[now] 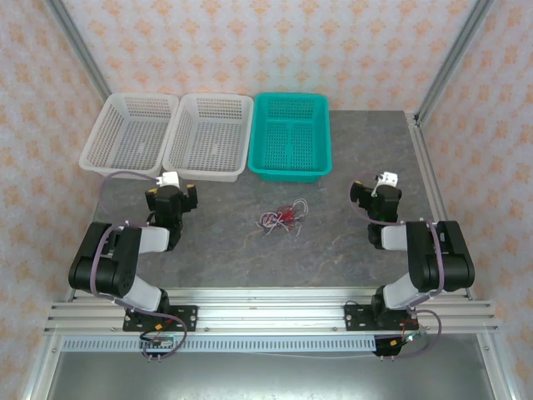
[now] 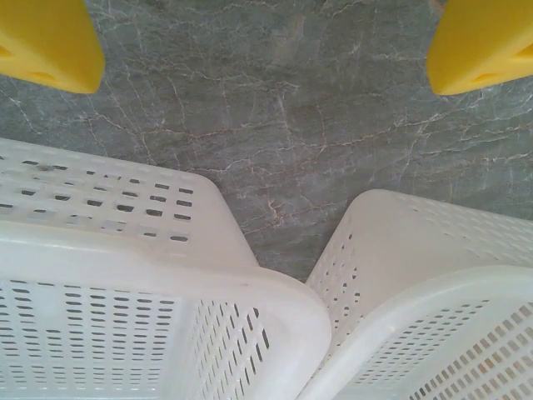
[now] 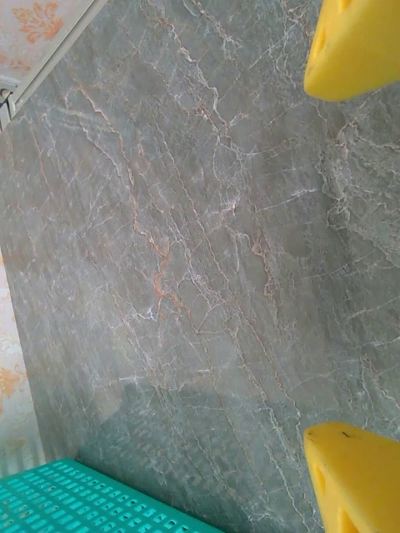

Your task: Untangle the cables

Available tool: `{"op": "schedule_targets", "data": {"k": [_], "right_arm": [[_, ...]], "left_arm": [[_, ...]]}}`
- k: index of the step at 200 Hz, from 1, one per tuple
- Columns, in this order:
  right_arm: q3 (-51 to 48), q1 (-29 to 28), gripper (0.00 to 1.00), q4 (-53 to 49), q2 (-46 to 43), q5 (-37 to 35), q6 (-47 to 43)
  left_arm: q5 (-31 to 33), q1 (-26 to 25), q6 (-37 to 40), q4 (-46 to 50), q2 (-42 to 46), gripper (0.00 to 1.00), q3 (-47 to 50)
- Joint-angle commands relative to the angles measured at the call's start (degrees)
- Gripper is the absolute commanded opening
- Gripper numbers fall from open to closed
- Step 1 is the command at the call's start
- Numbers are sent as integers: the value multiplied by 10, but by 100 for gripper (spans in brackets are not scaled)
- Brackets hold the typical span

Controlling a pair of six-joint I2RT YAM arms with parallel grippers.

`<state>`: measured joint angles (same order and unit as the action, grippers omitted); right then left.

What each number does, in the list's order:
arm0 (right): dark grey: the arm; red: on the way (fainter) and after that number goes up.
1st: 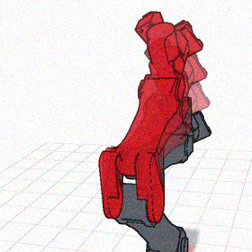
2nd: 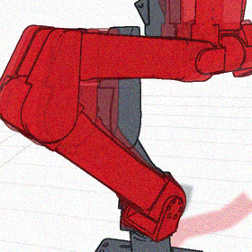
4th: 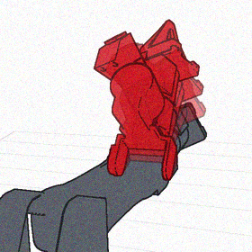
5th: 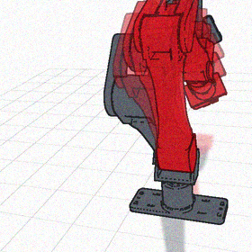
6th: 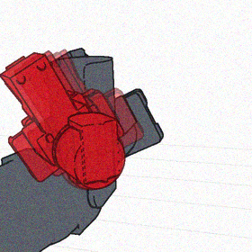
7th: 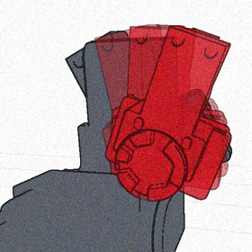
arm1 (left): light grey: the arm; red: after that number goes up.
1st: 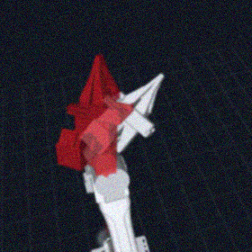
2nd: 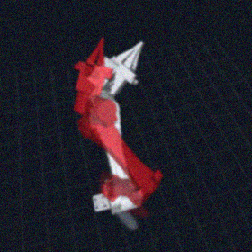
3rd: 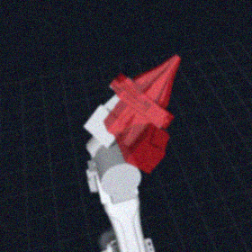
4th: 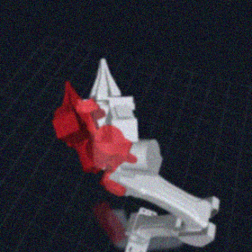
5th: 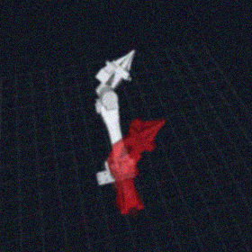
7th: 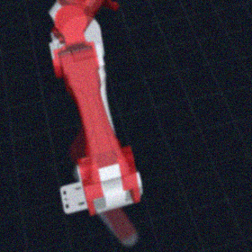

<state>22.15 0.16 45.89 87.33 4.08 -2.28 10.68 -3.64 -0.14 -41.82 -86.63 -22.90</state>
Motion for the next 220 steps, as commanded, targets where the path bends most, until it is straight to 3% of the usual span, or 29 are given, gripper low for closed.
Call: {"op": "schedule_targets", "data": {"k": [1,130,149,168,194,220], "right_arm": [[11,-4,99,5,1,-9,-8],[6,-4,99,13,-6,-29,2],[-1,-4,99,-40,-90,-77,15],[12,-6,100,-174,-223,-128,93],[69,-8,96,-364,-348,-34,191],[127,-37,92,-454,-367,162,223]], "left_arm": [[0,2,-4,-12,9,100,-12],[-3,4,-4,-13,10,100,-12],[-13,-1,5,11,36,99,-15],[43,-13,-8,71,103,99,-15],[109,-25,-65,181,208,100,-30],[88,-48,-142,346,277,100,-106]]}}
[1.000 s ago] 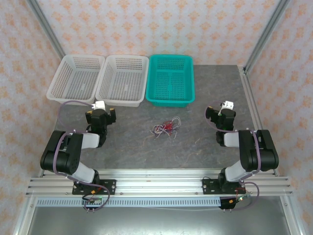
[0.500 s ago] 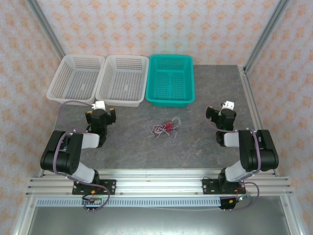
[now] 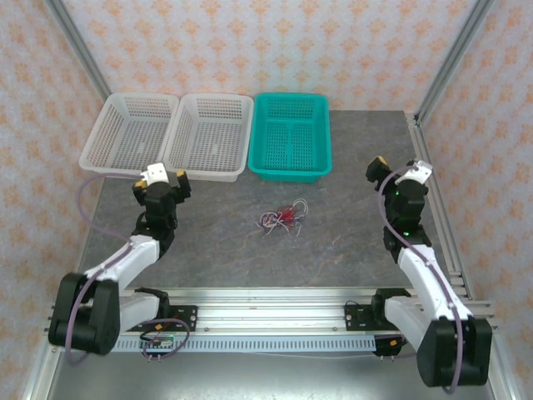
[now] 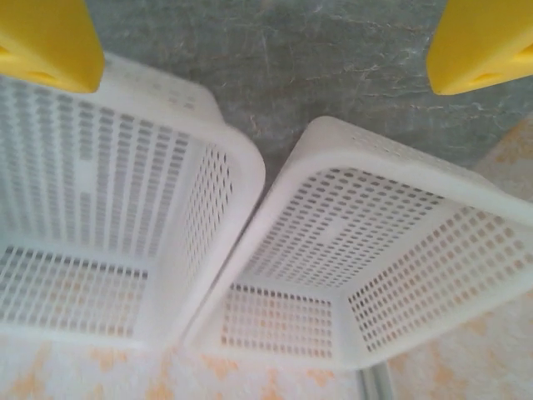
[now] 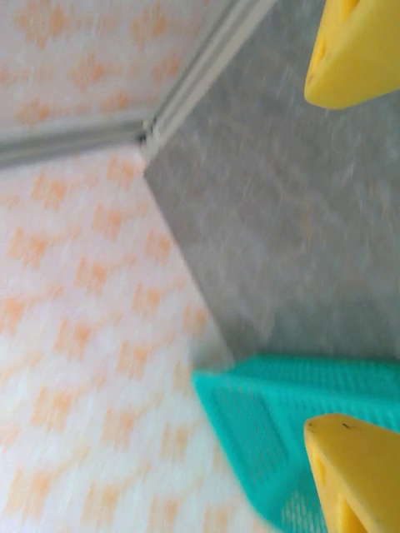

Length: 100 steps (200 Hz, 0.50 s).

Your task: Untangle the cables

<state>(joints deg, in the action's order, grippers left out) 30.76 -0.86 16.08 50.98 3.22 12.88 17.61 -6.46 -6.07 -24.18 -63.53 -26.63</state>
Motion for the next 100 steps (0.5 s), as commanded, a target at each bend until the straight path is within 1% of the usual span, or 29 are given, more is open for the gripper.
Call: {"op": "schedule_targets", "data": {"k": [1,8,19,35,47,56,69,78,85,90,100], "right_arm": [[43,-29,92,-158,-2,178,71],[59,-50,91,-171,6,214,71],[86,-85,91,-201,25,246,69],[125,-142,91,-252,62,259,55],[152,-172,91,-290,92,259,51],[163,-185,91,-306,114,263,53],[173,-197,91,-325,142,276,55],[179,-203,90,-336,159,281,55],[182,-206,90,-344,165,284,55],[183,-208,90,-348,183,285,55],[184,-211,90,-351,195,286,53]], "left_arm": [[15,-21,-85,176,48,100,-72],[-13,-30,-102,217,56,100,-98],[-61,-51,-136,262,62,100,-130],[-161,-88,-189,286,56,100,-156],[-236,-119,-237,287,35,100,-167],[-286,-146,-267,287,9,96,-178],[-342,-189,-277,298,-41,86,-206],[-362,-218,-262,323,-81,84,-234],[-365,-238,-249,343,-110,82,-256],[-362,-250,-222,354,-130,81,-270],[-351,-261,-205,364,-162,76,-285]]}}
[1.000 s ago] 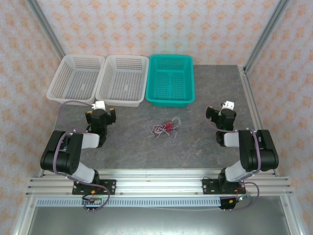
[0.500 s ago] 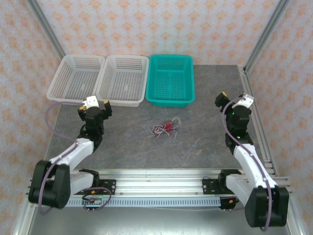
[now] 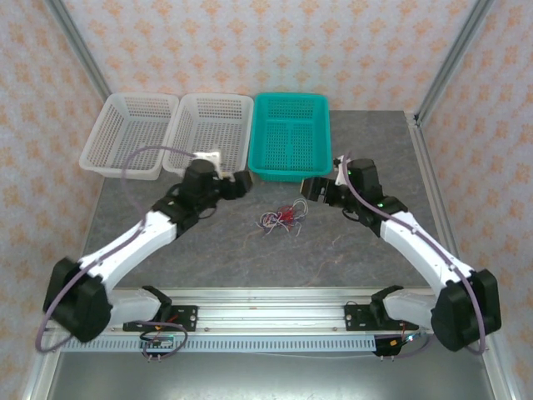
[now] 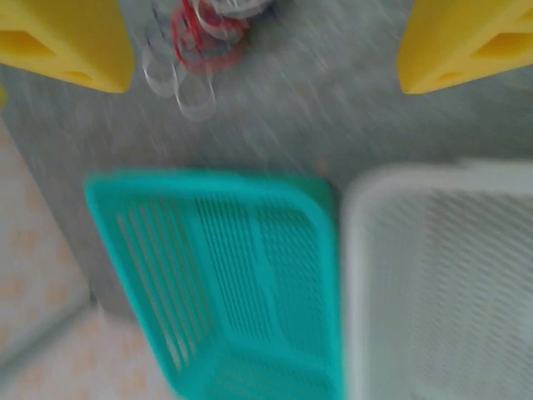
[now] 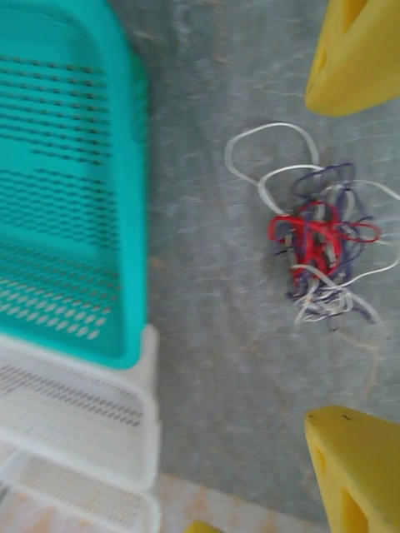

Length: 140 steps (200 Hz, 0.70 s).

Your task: Untangle the cables

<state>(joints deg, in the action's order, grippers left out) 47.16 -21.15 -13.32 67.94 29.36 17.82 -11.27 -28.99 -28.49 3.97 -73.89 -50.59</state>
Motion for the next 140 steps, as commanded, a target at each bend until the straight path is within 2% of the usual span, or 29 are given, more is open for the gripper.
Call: {"op": "schedule_targets", "data": {"k": [1,18,23,47,81,115,128,140], "right_arm": [[19,-8,89,-56,27,25,4],[17,-12,89,-54,39,25,7],[15,-12,89,-52,42,26,8],[8,-16,89,-47,48,28,17],[0,-19,90,-31,56,28,29],[10,-22,90,-34,69,31,28],[12,-24,90,-32,74,31,30],[12,-29,90,-27,80,31,33]], "left_arm": [[-61,-36,20,82,-60,75,-47],[-72,-36,39,51,-99,57,-45],[-88,-36,50,47,-113,54,-49],[-177,-39,80,54,-178,54,-74],[-142,-42,100,64,-216,57,-82],[-177,-42,102,46,-257,53,-92],[-173,-43,95,33,-265,42,-89],[-171,-43,92,27,-267,24,-88]]}}
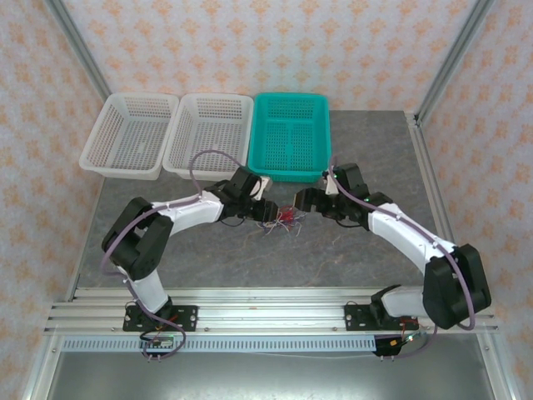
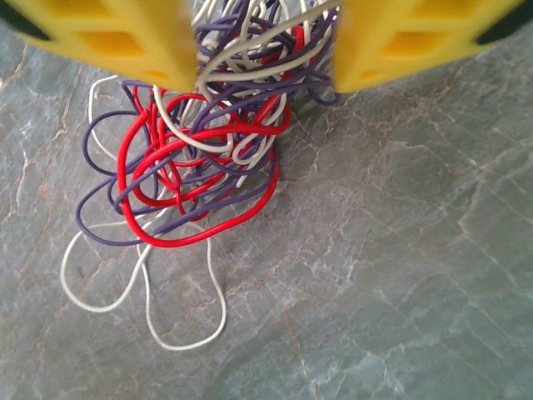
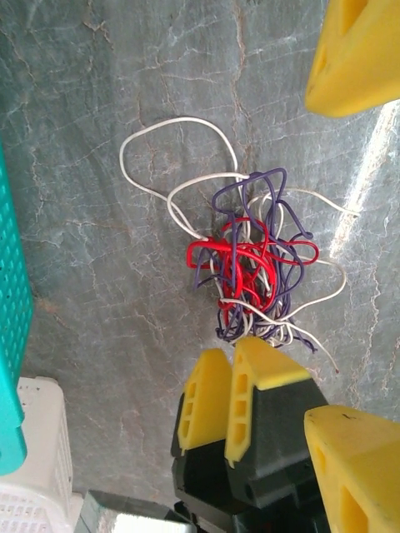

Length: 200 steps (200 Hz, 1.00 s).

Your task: Untangle the cables

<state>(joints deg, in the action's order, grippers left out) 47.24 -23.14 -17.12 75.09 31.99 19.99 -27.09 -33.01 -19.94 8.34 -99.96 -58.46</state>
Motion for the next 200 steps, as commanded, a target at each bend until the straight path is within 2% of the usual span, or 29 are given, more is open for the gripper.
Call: {"op": "schedule_targets", "data": {"k": [1,18,45,72,90,102,109,117,131,139,185,200], "right_arm": [[12,-10,90,12,8,5,12],[13,-25,90,19,20,-6,21],[22,-66,89,29,51,-72,61],[28,-94,84,60,102,-132,128],[13,-95,66,103,138,-154,175],[12,-95,63,99,158,-182,191],[11,-95,56,97,165,-197,194],[5,-95,42,94,166,-216,203],[-22,-91,10,112,154,-245,228],[-39,-85,0,124,141,-261,244],[-112,-35,0,75,50,-366,299],[-120,-29,0,80,16,-369,251]], "left_arm": [[-12,-2,6,-17,-6,22,-10],[-14,-2,2,-27,-2,0,-6],[-28,-3,-3,-44,10,0,6],[-67,-2,-21,-82,23,0,25],[-83,-2,-38,-111,38,0,38],[-87,-2,-46,-121,50,0,44],[-86,-1,-48,-122,59,0,46],[-85,1,-50,-123,68,0,50],[-81,8,-58,-129,87,0,59],[-81,18,-65,-135,98,0,67],[-71,112,-103,-149,165,0,130],[-95,118,-86,-138,170,0,129]]}}
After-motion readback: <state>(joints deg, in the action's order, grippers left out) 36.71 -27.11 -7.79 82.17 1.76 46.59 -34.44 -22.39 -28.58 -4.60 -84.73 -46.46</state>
